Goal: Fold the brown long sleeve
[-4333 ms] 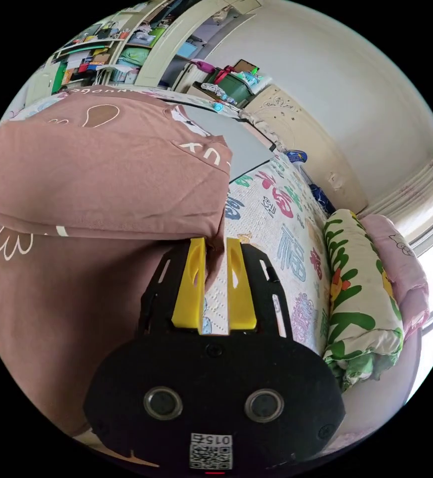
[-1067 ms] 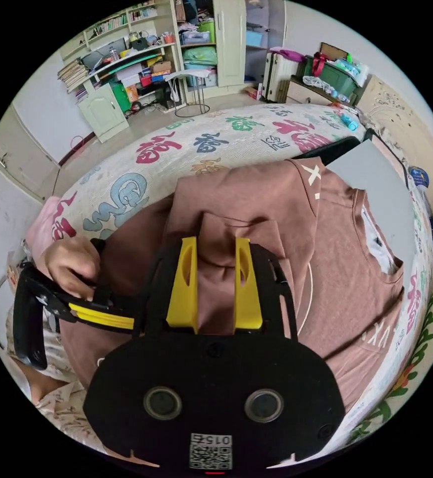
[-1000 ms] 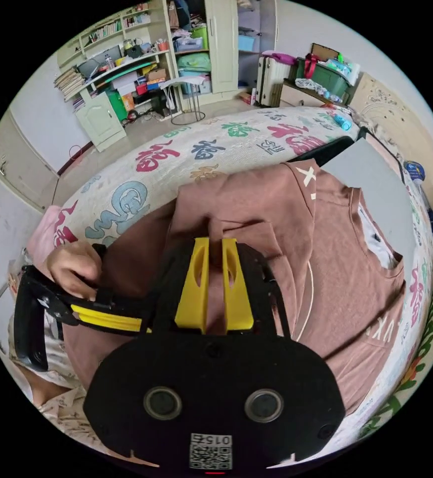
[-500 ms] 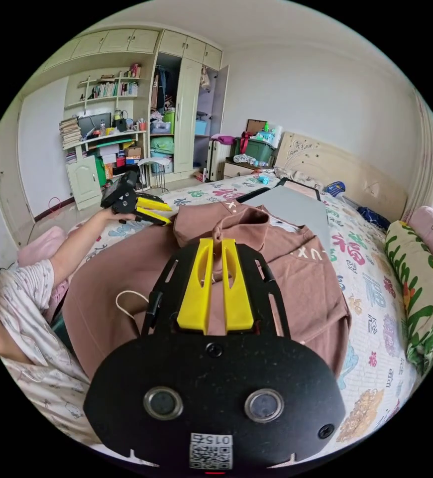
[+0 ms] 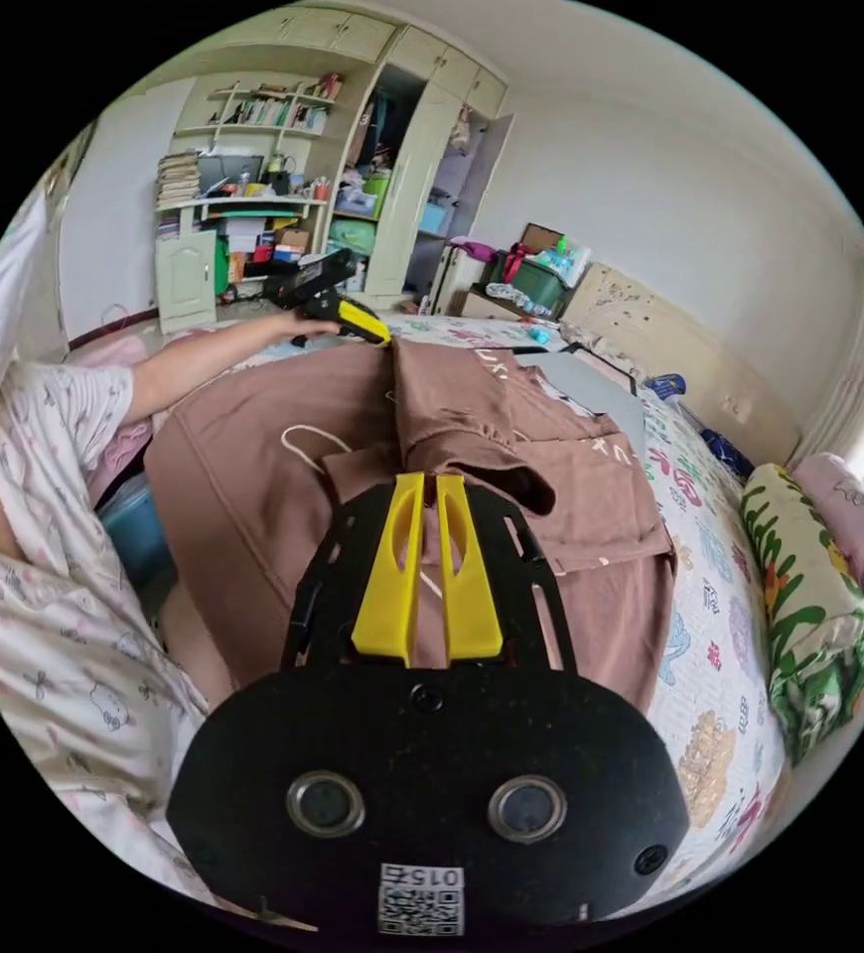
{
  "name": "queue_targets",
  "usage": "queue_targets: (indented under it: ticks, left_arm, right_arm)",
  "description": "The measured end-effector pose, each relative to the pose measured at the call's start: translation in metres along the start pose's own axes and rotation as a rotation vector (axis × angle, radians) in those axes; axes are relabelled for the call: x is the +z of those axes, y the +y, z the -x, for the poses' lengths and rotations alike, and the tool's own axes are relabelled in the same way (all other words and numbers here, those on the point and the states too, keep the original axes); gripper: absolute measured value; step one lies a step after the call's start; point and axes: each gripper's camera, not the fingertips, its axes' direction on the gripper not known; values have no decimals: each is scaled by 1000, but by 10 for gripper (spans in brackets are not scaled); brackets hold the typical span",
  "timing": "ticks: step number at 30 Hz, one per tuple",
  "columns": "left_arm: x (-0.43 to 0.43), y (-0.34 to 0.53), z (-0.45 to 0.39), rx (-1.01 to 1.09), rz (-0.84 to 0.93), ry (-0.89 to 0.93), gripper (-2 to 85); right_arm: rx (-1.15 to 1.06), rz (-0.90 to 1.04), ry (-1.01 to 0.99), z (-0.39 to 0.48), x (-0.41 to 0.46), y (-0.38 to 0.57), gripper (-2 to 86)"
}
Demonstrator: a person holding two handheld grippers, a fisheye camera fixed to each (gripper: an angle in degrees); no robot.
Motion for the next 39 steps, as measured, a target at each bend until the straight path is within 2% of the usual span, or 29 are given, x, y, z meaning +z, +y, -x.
queue_targets:
  ticks: [5,8,10,11,13,14,15,16,18,21,24,27,31,35,39]
  left_arm:
    - [11,-4,21,-6,4,12,11]
    - [18,-9,37,1,18,35,13]
    - [20,-12,52,16,42,50,16]
    - [14,-12,68,2,40,92,17]
    - [-13,-16,93,-51,-53,177,20]
    - [-44,-23,97,-33,-180,279,24]
    - [-80,-32,79,72,-325,376,30]
    - [-96,-37,64,139,-386,406,33]
    - [-133,-56,-23,462,-488,430,57]
    - [-126,-90,-116,631,-394,468,85]
    - [-108,-113,-163,723,-295,464,80]
    - [-101,-127,-166,728,-255,479,48]
    - [-103,-128,-154,699,-278,496,19]
    - [-78,-132,-176,693,-192,529,14]
    - [-78,-137,-136,606,-179,619,24]
  right_arm:
    - [56,-123,-165,-42,-44,-21,64]
    - [203,-8,-70,-94,-21,-37,84]
    - [299,94,-110,-132,9,-41,94]
    - [378,144,-191,-157,28,-42,101]
    - [473,174,-327,-185,48,-43,105]
    - [518,163,-384,-197,55,-46,107]
    - [526,160,-407,-201,58,-52,111]
    - [522,169,-406,-202,60,-56,113]
    - [493,215,-386,-198,69,-75,116]
    - [486,253,-419,-193,80,-92,99]
    - [443,314,-410,-182,87,-109,65]
    - [358,333,-289,-164,78,-126,19]
    - [283,316,-211,-153,64,-142,-2]
    - [186,434,-201,-134,84,-154,7]
    - [156,356,-224,-166,63,-173,51]
